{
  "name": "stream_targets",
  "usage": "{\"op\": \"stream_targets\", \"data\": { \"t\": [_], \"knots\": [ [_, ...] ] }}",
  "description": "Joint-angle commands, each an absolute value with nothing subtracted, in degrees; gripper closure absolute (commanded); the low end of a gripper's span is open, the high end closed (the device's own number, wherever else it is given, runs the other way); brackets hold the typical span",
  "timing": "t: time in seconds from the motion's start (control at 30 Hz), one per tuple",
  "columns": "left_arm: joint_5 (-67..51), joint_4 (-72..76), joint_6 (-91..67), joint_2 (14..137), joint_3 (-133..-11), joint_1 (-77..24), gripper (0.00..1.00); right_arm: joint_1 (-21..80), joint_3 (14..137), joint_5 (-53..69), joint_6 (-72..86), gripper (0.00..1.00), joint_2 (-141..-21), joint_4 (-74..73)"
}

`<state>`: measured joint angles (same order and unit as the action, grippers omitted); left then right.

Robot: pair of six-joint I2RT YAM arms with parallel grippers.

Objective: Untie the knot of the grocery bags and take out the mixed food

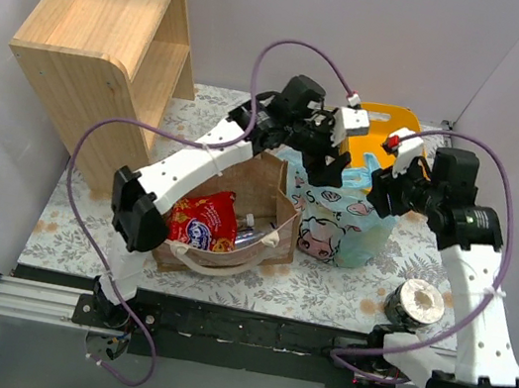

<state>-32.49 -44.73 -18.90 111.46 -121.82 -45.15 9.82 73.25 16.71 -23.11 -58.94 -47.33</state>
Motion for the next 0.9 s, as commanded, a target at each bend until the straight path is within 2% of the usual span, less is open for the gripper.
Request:
{"op": "stream_targets", "data": {
  "t": [0.0,0.13,0.2,0.23,0.27,0.3,0.33,0.63,0.73,0.77,0.83,0.87],
  "knots": [
    [-32.25,-43.60,-20.83,118.11,-125.94,-45.53,0.24,9.75,72.60,15.47,-17.41,0.39,-64.68,-41.92],
    [-30.50,-42.71,-22.06,121.20,-126.91,-45.62,0.29,9.67,69.88,12.84,-14.07,0.42,-65.65,-39.47],
    [-30.50,-42.98,-22.50,121.29,-126.13,-45.62,0.48,9.67,68.65,9.15,-13.62,0.59,-65.48,-39.64],
    [-30.24,-43.07,-22.76,121.03,-125.78,-45.62,0.59,9.67,68.12,8.01,-13.62,0.71,-64.17,-39.64],
    [-30.15,-43.41,-22.94,120.42,-125.25,-45.62,0.69,9.67,67.68,5.47,-13.80,0.89,-63.20,-39.90],
    [-29.97,-43.33,-23.03,118.23,-123.76,-45.62,0.94,9.58,67.24,4.49,-13.80,0.96,-62.24,-40.34],
    [-29.01,-43.24,-23.29,116.82,-122.36,-45.62,1.00,9.58,67.32,3.61,-13.80,0.99,-60.31,-41.12],
    [-20.40,-34.55,-26.01,94.76,-98.04,-45.44,1.00,9.32,66.97,-11.59,-13.10,0.99,-47.56,-44.21],
    [-22.05,-32.61,-26.72,91.32,-94.75,-45.44,1.00,9.32,67.93,-6.37,-14.49,0.99,-47.72,-44.56],
    [-22.58,-32.96,-26.98,91.75,-94.75,-45.35,1.00,9.40,69.77,5.16,-15.11,0.73,-48.33,-44.91],
    [-23.02,-32.87,-29.26,92.54,-95.18,-45.44,1.00,9.32,71.18,15.86,-15.47,0.49,-50.26,-45.26],
    [-23.64,-32.87,-29.53,92.98,-95.88,-45.44,1.00,9.32,71.54,22.09,-14.42,0.17,-51.06,-43.70]
  ]
}}
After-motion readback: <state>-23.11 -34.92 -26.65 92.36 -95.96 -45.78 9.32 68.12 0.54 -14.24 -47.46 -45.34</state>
